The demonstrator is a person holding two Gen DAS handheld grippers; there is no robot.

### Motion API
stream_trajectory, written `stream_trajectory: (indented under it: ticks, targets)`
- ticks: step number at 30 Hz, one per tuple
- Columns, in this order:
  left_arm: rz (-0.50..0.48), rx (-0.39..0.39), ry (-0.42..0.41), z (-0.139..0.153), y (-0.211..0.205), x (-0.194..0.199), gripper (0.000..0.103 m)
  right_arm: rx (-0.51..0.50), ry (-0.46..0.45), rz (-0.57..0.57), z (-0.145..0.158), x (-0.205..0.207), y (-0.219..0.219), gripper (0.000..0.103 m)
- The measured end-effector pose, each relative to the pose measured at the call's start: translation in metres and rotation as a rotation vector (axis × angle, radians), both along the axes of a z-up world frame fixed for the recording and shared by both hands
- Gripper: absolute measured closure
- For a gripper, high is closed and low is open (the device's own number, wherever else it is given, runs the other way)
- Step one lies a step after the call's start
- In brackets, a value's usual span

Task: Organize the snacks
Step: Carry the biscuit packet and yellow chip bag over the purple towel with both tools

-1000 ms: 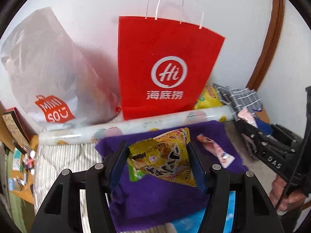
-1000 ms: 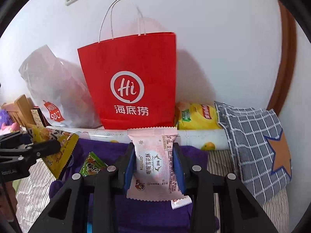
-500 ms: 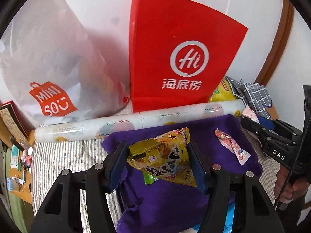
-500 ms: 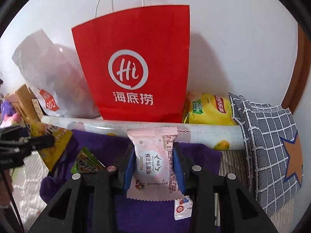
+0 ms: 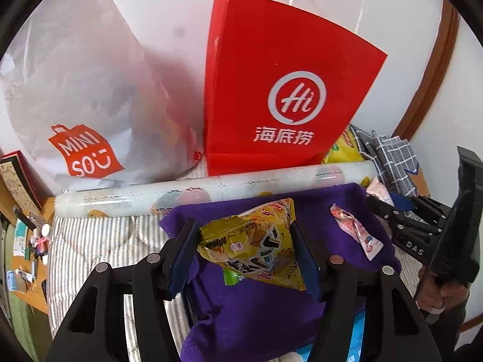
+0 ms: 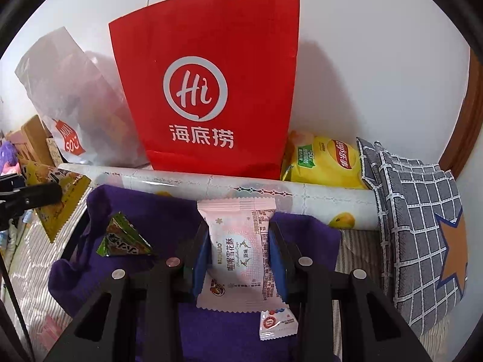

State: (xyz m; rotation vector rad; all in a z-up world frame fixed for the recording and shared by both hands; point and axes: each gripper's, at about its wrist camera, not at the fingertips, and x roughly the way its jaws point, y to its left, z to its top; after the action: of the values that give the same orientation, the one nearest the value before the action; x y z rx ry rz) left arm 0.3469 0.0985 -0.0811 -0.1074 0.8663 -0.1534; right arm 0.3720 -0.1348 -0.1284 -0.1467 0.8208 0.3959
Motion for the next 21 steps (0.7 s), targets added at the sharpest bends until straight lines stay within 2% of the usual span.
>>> stream_trajectory:
  ticks: [21]
  targets:
    - [-0.012,0.006,0.006,-0.003,-0.006,0.001,0.042,-0.026,0.001,-0.013,0.002,0.001,-0.012,0.068]
